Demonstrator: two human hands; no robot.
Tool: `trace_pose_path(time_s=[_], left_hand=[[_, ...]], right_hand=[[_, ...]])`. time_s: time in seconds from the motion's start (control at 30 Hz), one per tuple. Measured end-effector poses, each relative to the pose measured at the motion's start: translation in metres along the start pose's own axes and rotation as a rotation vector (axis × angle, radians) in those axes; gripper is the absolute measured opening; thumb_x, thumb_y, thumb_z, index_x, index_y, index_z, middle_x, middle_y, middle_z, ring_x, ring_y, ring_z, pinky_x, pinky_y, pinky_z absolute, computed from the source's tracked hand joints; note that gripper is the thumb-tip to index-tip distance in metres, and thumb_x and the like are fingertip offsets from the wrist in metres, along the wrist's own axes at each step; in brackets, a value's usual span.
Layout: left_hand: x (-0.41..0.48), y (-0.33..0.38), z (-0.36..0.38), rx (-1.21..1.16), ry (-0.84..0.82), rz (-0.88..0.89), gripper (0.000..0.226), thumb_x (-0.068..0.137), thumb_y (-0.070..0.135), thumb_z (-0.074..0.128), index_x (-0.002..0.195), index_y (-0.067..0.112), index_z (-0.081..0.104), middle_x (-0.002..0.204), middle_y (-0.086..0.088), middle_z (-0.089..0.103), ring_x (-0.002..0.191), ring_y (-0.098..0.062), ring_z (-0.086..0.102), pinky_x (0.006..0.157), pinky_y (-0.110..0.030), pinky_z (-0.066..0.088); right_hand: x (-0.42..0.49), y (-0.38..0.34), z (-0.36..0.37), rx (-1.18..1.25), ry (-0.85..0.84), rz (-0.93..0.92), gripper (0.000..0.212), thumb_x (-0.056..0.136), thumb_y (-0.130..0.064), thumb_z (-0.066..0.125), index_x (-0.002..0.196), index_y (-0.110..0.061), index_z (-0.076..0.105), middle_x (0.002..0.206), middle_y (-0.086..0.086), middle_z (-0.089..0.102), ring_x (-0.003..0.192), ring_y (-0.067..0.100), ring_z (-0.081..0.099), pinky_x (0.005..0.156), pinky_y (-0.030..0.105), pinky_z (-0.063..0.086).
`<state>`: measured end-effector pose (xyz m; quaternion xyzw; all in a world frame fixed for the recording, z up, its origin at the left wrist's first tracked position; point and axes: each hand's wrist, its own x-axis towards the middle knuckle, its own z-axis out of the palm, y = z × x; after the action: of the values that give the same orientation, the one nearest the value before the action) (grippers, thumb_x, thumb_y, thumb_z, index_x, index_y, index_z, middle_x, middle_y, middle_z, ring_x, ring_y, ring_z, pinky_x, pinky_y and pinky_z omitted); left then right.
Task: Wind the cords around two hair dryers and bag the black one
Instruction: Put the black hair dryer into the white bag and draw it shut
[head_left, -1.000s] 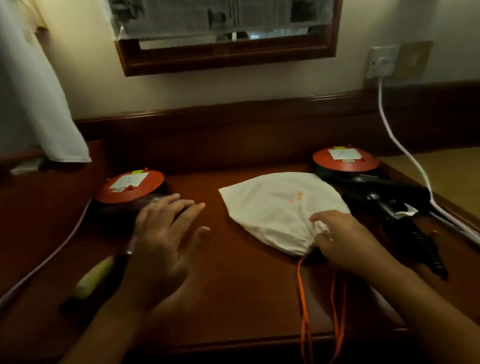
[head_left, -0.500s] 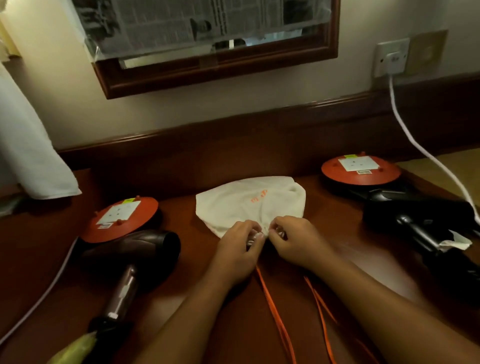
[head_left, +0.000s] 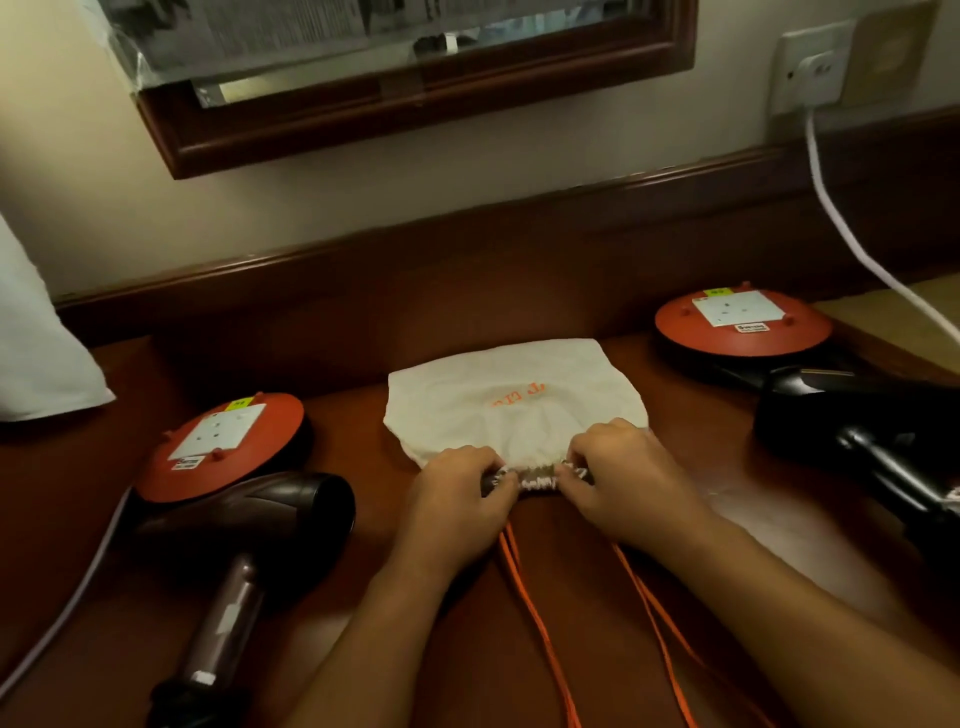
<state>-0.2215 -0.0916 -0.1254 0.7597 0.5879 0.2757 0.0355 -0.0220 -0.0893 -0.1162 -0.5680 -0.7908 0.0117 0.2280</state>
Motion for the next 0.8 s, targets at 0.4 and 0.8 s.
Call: trace_pose_path(time_s=[0.4,0.8], left_hand=[[-0.019,-0.017,-0.032,0.025,0.312,-0.093,0.037,0.073,-0.012,0.055,0.084,0.022,0.046,0.076,0.004,0.052,0.071,-0.020,0.053,0.058,-0.044,0.048],[-0.076,0.001,-0.071,-0.203,0.345,-0.086,0.029,0.091,0.015,0.069,0.119,0.023,0.066,0.122,0.011,0.062,0.111,0.007,0.057,0.096,-0.017,0.049]], right_hand=[[-0.014,0.041,-0.023,-0.113,0.186,0.090,0.036,0.076,-0.002,0.064,0.087,-0.036,0.066,0.140,0.000,0.051,0.120,0.027,0.046,0.092,0.051,0.040],[-0.030,0.017,-0.018,0.052,0.256,-0.088,0.036,0.075,-0.017,0.073,0.105,-0.032,0.061,0.127,-0.009,0.057,0.119,0.021,0.046,0.094,0.042,0.032]])
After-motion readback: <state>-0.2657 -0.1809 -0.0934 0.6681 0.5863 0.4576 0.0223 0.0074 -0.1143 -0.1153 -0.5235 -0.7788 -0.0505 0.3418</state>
